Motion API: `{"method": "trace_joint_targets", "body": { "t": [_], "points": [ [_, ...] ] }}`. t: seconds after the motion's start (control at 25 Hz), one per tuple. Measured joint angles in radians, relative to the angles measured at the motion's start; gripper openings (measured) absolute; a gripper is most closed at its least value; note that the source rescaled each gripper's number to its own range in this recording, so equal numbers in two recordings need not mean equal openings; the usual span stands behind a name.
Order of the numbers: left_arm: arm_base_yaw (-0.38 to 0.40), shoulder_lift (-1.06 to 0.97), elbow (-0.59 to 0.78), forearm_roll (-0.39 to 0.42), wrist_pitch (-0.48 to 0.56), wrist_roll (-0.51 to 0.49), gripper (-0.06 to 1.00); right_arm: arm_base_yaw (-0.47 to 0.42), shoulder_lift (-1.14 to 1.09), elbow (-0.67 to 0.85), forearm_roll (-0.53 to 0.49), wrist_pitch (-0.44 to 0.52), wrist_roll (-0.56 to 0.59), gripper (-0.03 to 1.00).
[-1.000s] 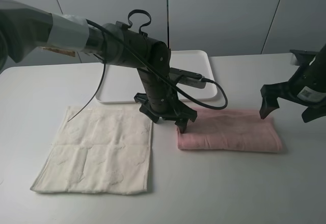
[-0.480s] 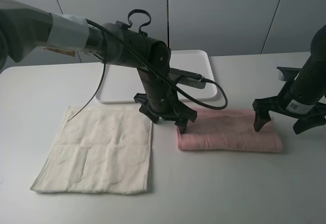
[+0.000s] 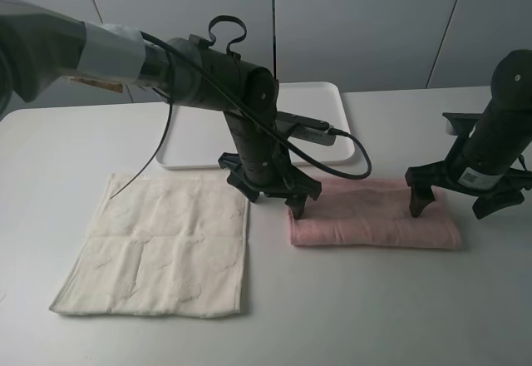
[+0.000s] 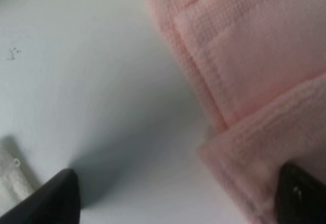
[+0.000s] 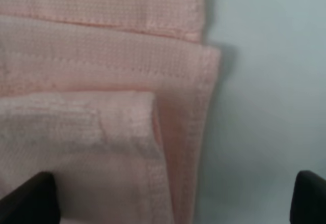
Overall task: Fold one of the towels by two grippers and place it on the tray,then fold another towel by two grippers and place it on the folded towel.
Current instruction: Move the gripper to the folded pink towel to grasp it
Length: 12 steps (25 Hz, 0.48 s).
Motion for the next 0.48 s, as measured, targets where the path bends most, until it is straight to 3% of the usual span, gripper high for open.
{"method": "trace_joint_targets", "body": {
  "t": [0.48],
  "points": [
    [0.0,0.0,0.0,-0.002,0.0,0.002,0.99,0.011,0.022,0.0,-0.022,-0.005,0.021,0.93]
  ]
}}
